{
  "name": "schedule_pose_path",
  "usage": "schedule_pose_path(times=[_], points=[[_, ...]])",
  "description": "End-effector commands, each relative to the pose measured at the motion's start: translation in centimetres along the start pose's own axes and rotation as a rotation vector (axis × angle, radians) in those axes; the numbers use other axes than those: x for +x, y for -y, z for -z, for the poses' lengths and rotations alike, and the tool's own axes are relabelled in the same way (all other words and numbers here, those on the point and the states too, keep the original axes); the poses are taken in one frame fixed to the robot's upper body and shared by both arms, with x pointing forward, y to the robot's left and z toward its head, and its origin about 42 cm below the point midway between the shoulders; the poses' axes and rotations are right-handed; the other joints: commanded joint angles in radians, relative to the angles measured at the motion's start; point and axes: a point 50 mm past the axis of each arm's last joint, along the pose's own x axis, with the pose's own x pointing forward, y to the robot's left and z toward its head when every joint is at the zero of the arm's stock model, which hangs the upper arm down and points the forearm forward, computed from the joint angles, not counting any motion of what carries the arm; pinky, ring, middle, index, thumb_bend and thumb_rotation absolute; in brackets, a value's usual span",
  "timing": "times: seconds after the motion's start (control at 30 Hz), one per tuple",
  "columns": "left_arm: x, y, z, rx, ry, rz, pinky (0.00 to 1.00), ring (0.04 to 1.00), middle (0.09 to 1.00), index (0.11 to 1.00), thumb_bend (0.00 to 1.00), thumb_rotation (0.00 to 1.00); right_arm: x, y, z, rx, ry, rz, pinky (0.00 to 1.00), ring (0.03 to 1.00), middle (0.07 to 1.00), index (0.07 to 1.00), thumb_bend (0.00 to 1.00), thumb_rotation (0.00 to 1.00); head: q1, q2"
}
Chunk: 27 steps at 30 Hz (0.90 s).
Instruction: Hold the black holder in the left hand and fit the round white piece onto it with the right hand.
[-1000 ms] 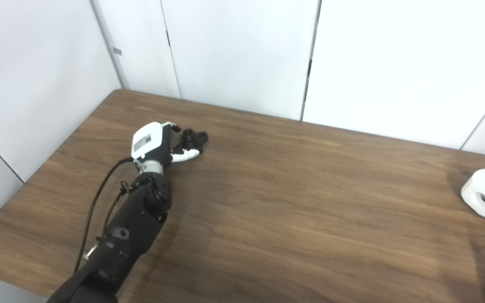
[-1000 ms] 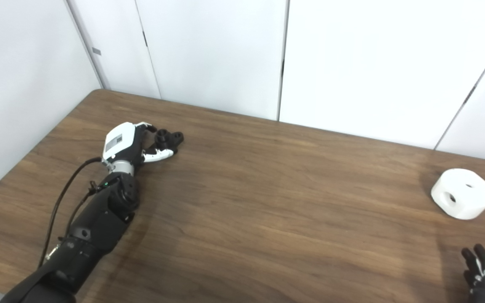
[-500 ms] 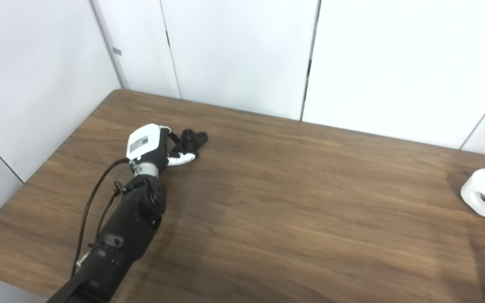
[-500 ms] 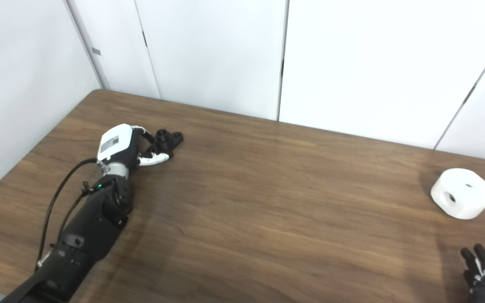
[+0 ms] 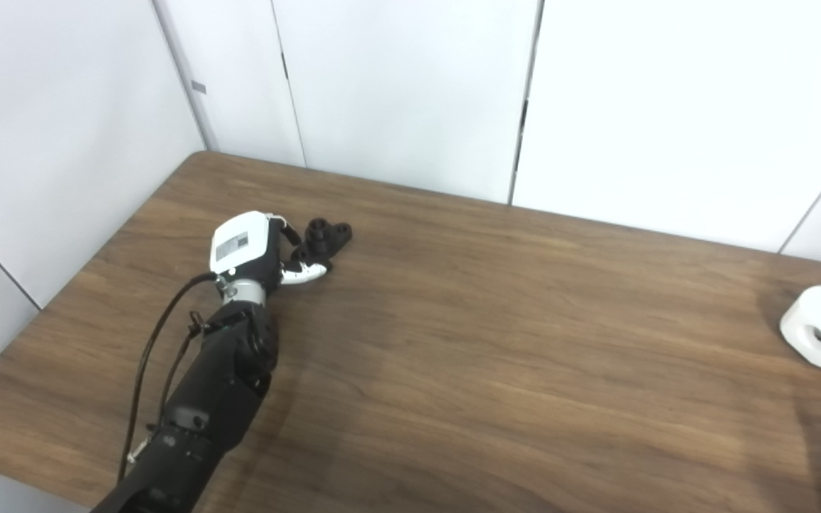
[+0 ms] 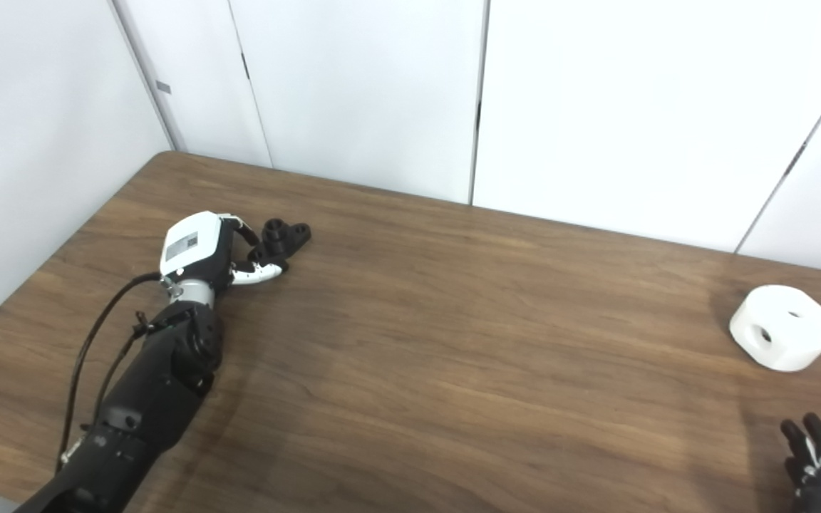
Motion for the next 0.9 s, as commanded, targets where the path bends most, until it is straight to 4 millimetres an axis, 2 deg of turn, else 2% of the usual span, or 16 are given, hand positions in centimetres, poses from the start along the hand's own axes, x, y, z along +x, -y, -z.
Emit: schedule_pose_path(times=[0.0,0.13,0.17,0.2,0.23,0.3,0.67,0.87], points=[[0.5,-1.0,0.1,0.015,-0.005,-0.044,0.95,0.927,0.852,0.592,0.85,0.23,-1.3,0.0,1.6,0.008,-0.081,-0.019,1.00,1.000,0.959,1.000,0.58,1.00,0.001,0.001],[0.8,-0.6,0.1,0.017,-0.004,-0.051,0.94,0.914,0.838,0.572,0.82,0.19,-1.3,0.0,1.6,0.003,-0.084,-0.016,1.00,1.000,0.949,1.000,0.58,1.00,0.000,0.001],[0.9,-0.6,0.1,0.016,-0.004,-0.052,0.94,0.914,0.838,0.554,0.76,0.16,-1.3,0.0,1.6,0.003,-0.086,-0.015,1.00,1.000,0.948,1.000,0.58,1.00,0.000,0.000],[1.0,-0.5,0.1,0.004,-0.003,-0.058,0.95,0.914,0.838,0.523,0.65,0.12,-1.3,0.0,1.5,0.000,-0.086,-0.015,1.00,1.000,0.948,1.000,0.59,1.00,0.000,0.000],[1.1,-0.4,0.1,-0.005,-0.002,-0.062,0.95,0.912,0.833,0.506,0.59,0.09,-1.3,0.0,1.5,-0.002,-0.086,-0.016,1.00,1.000,0.950,1.000,0.59,1.00,-0.001,0.001],[1.2,-0.3,-0.1,-0.021,-0.001,-0.068,0.95,0.908,0.826,0.490,0.53,0.07,-1.3,-0.1,1.5,-0.001,-0.085,-0.015,1.00,1.000,0.949,1.000,0.60,1.00,-0.003,0.001],[1.8,-0.2,-0.7,-0.061,0.011,-0.085,0.94,0.886,0.801,0.485,0.52,0.05,-1.4,-0.3,1.4,0.010,-0.093,-0.021,1.00,1.000,0.950,1.000,0.62,1.00,-0.007,0.001],[1.8,0.0,-0.7,-0.075,0.018,-0.074,0.93,0.888,0.797,0.485,0.52,0.05,-1.2,-0.4,1.5,0.011,-0.093,-0.022,1.00,1.000,0.948,1.000,0.60,1.00,-0.010,-0.002]])
